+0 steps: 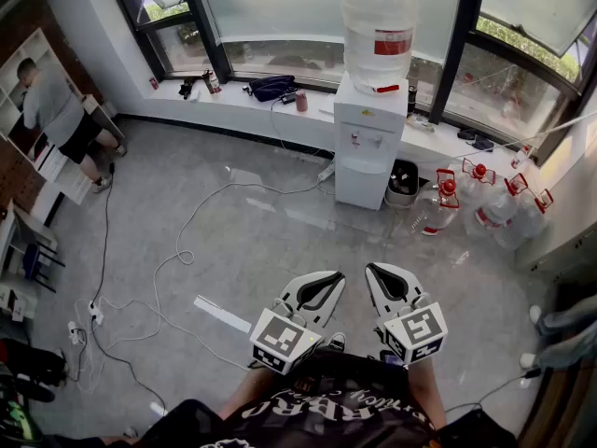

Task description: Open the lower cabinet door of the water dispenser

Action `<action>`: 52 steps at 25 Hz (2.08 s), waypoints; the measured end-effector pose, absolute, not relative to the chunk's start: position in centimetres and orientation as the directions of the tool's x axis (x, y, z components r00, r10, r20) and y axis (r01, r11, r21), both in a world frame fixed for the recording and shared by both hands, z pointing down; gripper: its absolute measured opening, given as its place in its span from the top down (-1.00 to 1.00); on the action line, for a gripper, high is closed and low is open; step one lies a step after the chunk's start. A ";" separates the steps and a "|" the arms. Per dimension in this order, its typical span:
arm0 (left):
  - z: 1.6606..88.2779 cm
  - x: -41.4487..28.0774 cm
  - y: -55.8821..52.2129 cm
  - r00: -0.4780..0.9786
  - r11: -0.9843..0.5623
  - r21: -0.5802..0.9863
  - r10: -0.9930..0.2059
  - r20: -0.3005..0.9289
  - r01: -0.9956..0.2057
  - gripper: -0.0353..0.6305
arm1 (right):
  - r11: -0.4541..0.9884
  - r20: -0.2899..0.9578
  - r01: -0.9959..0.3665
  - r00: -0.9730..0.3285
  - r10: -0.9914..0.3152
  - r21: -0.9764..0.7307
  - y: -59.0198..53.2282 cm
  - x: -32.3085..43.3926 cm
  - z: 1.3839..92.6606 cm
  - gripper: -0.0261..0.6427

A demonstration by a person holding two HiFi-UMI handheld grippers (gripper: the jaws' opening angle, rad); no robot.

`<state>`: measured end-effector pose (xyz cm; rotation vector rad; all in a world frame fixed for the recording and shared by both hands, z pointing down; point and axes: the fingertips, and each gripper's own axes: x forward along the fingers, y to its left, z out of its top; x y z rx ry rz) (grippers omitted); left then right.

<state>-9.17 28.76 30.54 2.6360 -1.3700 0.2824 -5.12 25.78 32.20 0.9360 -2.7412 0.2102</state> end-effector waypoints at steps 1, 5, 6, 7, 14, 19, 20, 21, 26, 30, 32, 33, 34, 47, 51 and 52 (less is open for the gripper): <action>30.5 -9.0 28.8 0.564 -0.570 0.051 -0.790 0.238 -0.820 0.82 | 0.784 0.270 -0.617 -0.767 -0.583 -0.061 25.9 -4.9 32.2 0.88; 30.3 -8.0 29.0 0.567 -0.574 0.046 -0.788 0.238 -0.817 0.82 | 0.780 0.264 -0.623 -0.763 -0.590 -0.061 26.2 -3.9 32.0 0.88; 30.3 -7.8 29.0 0.567 -0.575 0.045 -0.788 0.239 -0.817 0.82 | 0.777 0.262 -0.626 -0.761 -0.593 -0.060 26.3 -3.5 31.9 0.88; 30.3 -7.5 29.0 0.568 -0.575 0.044 -0.787 0.241 -0.817 0.82 | 0.775 0.259 -0.629 -0.759 -0.597 -0.061 26.4 -3.2 31.8 0.88; 30.2 -5.6 29.1 0.595 -0.610 0.036 -0.757 0.271 -0.792 0.82 | 0.735 0.236 -0.674 -0.729 -0.642 -0.082 26.7 -0.2 31.9 0.88; 30.2 -5.0 29.0 0.605 -0.629 0.014 -0.741 0.290 -0.777 0.82 | 0.703 0.228 -0.702 -0.708 -0.669 -0.117 26.7 1.1 32.5 0.88; 30.4 -4.9 28.8 0.607 -0.633 0.011 -0.738 0.295 -0.774 0.82 | 0.697 0.228 -0.706 -0.704 -0.673 -0.124 26.6 1.2 32.6 0.88; 30.5 -4.9 28.6 0.609 -0.637 0.008 -0.734 0.301 -0.771 0.82 | 0.691 0.228 -0.711 -0.699 -0.677 -0.131 26.5 1.3 32.7 0.88; 30.5 -4.1 27.1 0.632 -0.667 0.001 -0.706 0.319 -0.745 0.82 | 0.653 0.219 -0.743 -0.668 -0.711 -0.147 25.6 2.8 33.2 0.88; 30.8 -2.9 25.2 0.666 -0.704 0.000 -0.671 0.326 -0.710 0.82 | 0.606 0.217 -0.779 -0.627 -0.748 -0.162 24.0 4.2 33.5 0.88; 31.2 -2.1 24.1 0.686 -0.724 0.009 -0.650 0.326 -0.690 0.82 | 0.593 0.229 -0.789 -0.614 -0.755 -0.159 22.9 4.7 33.9 0.88; 31.5 -1.8 23.4 0.695 -0.732 0.014 -0.641 0.325 -0.681 0.82 | 0.591 0.235 -0.791 -0.611 -0.755 -0.157 22.3 4.9 34.3 0.88; 31.9 -1.5 22.6 0.702 -0.737 0.020 -0.634 0.325 -0.675 0.82 | 0.588 0.242 -0.793 -0.608 -0.756 -0.156 21.7 5.1 34.5 0.88; 32.9 -1.9 5.0 0.726 -0.748 0.055 -0.620 0.297 -0.661 0.82 | 0.545 0.326 -0.829 -0.554 -0.766 -0.127 5.1 6.4 35.0 0.88; 33.8 -3.4 0.3 0.721 -0.733 0.087 -0.628 0.293 -0.674 0.82 | 0.546 0.354 -0.830 -0.547 -0.758 -0.114 0.5 5.5 35.1 0.88; 34.3 -3.7 -0.6 0.721 -0.732 0.095 -0.626 0.297 -0.675 0.82 | 0.544 0.360 -0.831 -0.545 -0.757 -0.113 -0.5 5.2 35.3 0.88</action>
